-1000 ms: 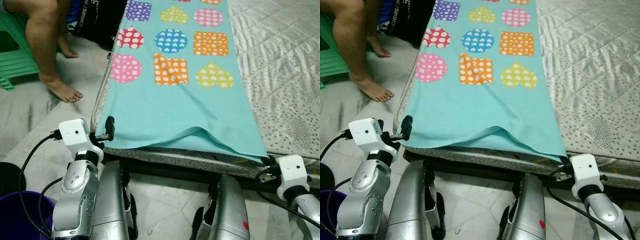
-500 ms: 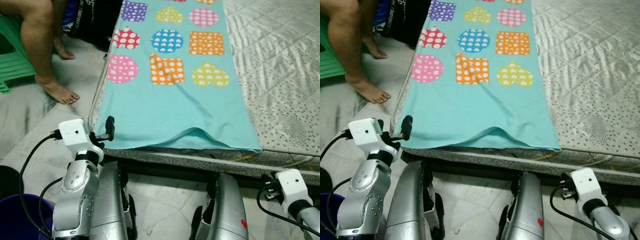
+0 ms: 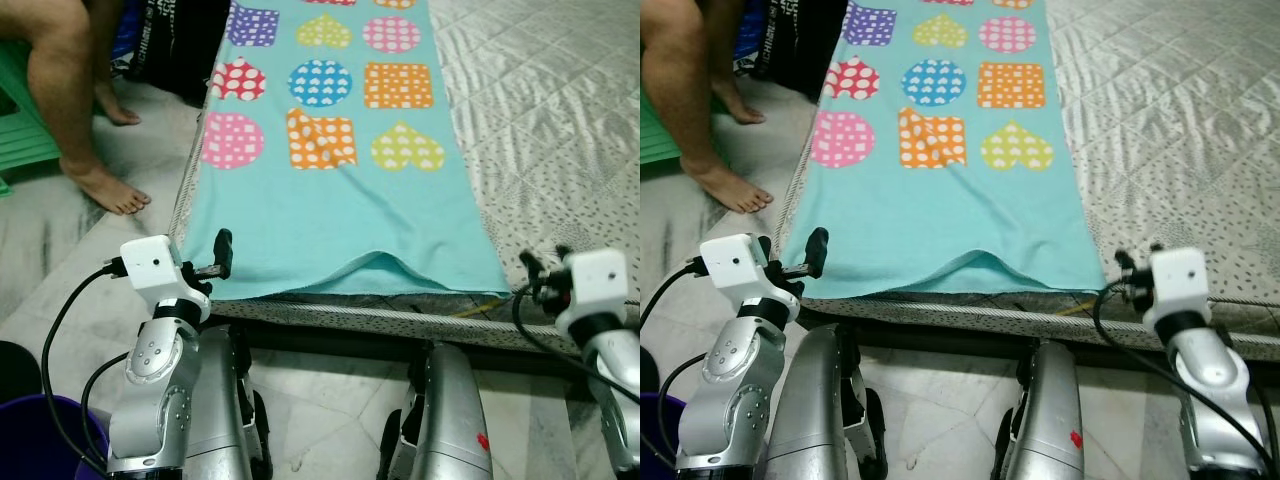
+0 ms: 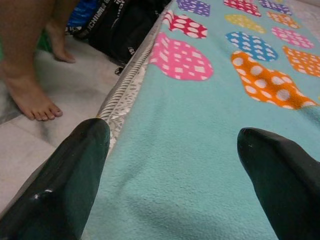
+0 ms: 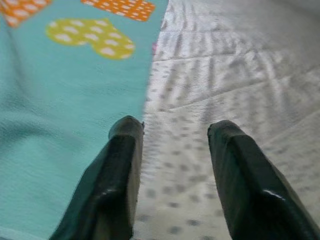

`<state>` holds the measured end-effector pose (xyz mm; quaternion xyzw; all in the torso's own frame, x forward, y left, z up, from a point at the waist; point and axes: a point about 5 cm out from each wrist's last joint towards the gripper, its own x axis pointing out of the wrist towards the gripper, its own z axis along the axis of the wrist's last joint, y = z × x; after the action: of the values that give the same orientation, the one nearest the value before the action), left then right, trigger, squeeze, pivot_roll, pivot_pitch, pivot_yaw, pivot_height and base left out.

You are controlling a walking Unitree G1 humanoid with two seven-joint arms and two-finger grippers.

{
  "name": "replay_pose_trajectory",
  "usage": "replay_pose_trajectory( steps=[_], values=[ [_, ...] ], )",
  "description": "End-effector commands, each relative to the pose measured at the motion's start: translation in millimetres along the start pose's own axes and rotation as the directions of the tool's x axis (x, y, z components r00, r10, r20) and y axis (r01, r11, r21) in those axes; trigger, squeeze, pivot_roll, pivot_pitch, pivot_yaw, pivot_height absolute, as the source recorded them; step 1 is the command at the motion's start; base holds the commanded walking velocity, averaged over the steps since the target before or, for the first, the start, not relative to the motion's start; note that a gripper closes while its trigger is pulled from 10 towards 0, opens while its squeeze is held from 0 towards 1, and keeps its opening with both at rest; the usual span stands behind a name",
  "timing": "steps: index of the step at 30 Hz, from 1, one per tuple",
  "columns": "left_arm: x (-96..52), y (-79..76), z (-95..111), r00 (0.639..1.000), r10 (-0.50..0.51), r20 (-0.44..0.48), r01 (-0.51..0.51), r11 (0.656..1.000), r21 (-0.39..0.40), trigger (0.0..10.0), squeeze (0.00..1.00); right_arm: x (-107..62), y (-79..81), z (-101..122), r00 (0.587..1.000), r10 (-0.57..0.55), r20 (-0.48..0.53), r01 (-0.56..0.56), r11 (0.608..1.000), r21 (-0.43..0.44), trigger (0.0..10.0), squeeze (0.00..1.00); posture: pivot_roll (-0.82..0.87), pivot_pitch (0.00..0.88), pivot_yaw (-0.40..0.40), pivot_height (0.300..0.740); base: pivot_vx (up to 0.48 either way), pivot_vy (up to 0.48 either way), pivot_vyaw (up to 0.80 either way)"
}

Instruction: Clean up the room

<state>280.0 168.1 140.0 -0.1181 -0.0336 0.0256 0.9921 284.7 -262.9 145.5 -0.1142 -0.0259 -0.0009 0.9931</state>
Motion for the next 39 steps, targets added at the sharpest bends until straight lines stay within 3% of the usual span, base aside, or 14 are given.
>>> replay_pose_trajectory(
  steps=[1, 2, 7, 8, 13, 19, 21, 24, 25, 27, 31, 37, 39],
  values=[
    [-2.3, 2.2, 0.0, 1.0, 0.009, -0.001, -0.009, 1.0, -0.002, 10.0, 0.0, -0.7, 4.9, 1.4, 1.0, 0.01, -0.012, -0.01, 0.999, 0.04, 10.0, 1.0, 0.04, 0.263, 0.0, 0.518, 0.0, 0.0, 0.0],
    [-2.8, 1.4, -0.4, 1.0, 0.001, -0.006, -0.001, 1.0, -0.007, 10.0, 0.0, 0.2, 19.3, 3.5, 0.997, 0.072, -0.016, -0.07, 0.992, 0.102, 10.0, 1.0, 0.04, 0.263, 0.0, 0.518, 0.0, 0.0, 0.0],
    [-9.8, -1.1, -2.8, 0.999, -0.035, -0.013, 0.036, 0.998, 0.059, 10.0, 0.0, -6.9, 62.6, -11.3, 0.961, 0.26, -0.096, -0.234, 0.946, 0.223, 10.0, 1.0, 0.06, 0.272, -0.001, 0.518, 0.0, 0.0, 0.0],
    [-9.8, -1.1, -2.8, 0.999, -0.035, -0.013, 0.036, 0.998, 0.059, 10.0, 0.0, -6.9, 62.6, -11.3, 0.961, 0.26, -0.096, -0.234, 0.946, 0.223, 10.0, 1.0, 0.06, 0.272, -0.001, 0.518, 0.0, 0.0, 0.0],
    [-13.1, 2.6, 1.0, 1.0, -0.015, -0.012, 0.015, 0.999, 0.047, 10.0, 0.0, -5.5, 96.8, -13.0, 0.905, 0.401, -0.139, -0.348, 0.888, 0.3, 10.0, 1.0, 0.08, 0.295, 0.001, 0.518, 0.0, 0.0, 0.0],
    [-14.9, 1.9, 2.6, 1.0, -0.013, -0.013, 0.014, 0.999, 0.048, 10.0, 0.0, 0.1, 112.9, -3.0, 0.885, 0.452, -0.111, -0.393, 0.854, 0.34, 10.0, 1.0, 0.1, 0.309, 0.002, 0.518, 0.0, 0.0, 0.0],
    [-16.4, 2.0, 2.7, 1.0, -0.012, -0.015, 0.013, 0.999, 0.049, 10.0, 0.0, -1.4, 119.4, -0.1, 0.857, 0.505, -0.097, -0.448, 0.825, 0.344, 10.0, 1.0, 0.1, 0.313, 0.002, 0.518, 0.0, 0.0, 0.0],
    [-17.9, 2.7, 2.1, 1.0, -0.01, -0.019, 0.011, 0.999, 0.049, 10.0, 0.0, -7.2, 122.2, -2.5, 0.82, 0.563, -0.104, -0.501, 0.793, 0.346, 10.0, 1.0, 0.1, 0.312, 0.003, 0.518, 0.0, 0.0, 0.0],
    [-18.9, 3.7, 1.3, 1.0, -0.008, -0.023, 0.009, 0.999, 0.051, 10.0, 0.0, -15.3, 122.0, -8.2, 0.772, 0.622, -0.127, -0.557, 0.76, 0.335, 10.0, 1.0, 0.1, 0.311, 0.003, 0.518, 0.0, 0.0, 0.0],
    [-19.5, 4.7, 0.6, 1.0, -0.006, -0.027, 0.008, 0.999, 0.052, 10.0, 0.0, -23.5, 120.5, -14.4, 0.726, 0.67, -0.154, -0.603, 0.728, 0.326, 10.0, 1.0, 0.1, 0.31, 0.004, 0.518, 0.0, 0.0, 0.0],
    [-17.5, 5.0, -0.5, 0.999, -0.007, -0.034, 0.009, 0.999, 0.05, 10.0, 0.0, -37.3, 104.1, -33.2, 0.677, 0.694, -0.246, -0.633, 0.719, 0.285, 10.0, 1.0, 0.09, 0.306, 0.007, 0.518, 0.0, 0.0, 0.0],
    [-15.8, 4.1, -2.2, 0.999, -0.011, -0.041, 0.013, 0.999, 0.048, 10.0, 0.0, -40.1, 88.1, -43.1, 0.666, 0.678, -0.311, -0.645, 0.733, 0.216, 10.0, 1.0, 0.08, 0.3, 0.008, 0.518, 0.0, 0.0, 0.0],
    [-15.3, 4.1, -2.2, 0.999, -0.012, -0.042, 0.014, 0.999, 0.048, 10.0, 0.0, -36.7, 80.6, -44.3, 0.687, 0.65, -0.325, -0.633, 0.755, 0.171, 10.0, 1.0, 0.08, 0.297, 0.008, 0.518, 0.0, 0.0, 0.0]
  ],
)
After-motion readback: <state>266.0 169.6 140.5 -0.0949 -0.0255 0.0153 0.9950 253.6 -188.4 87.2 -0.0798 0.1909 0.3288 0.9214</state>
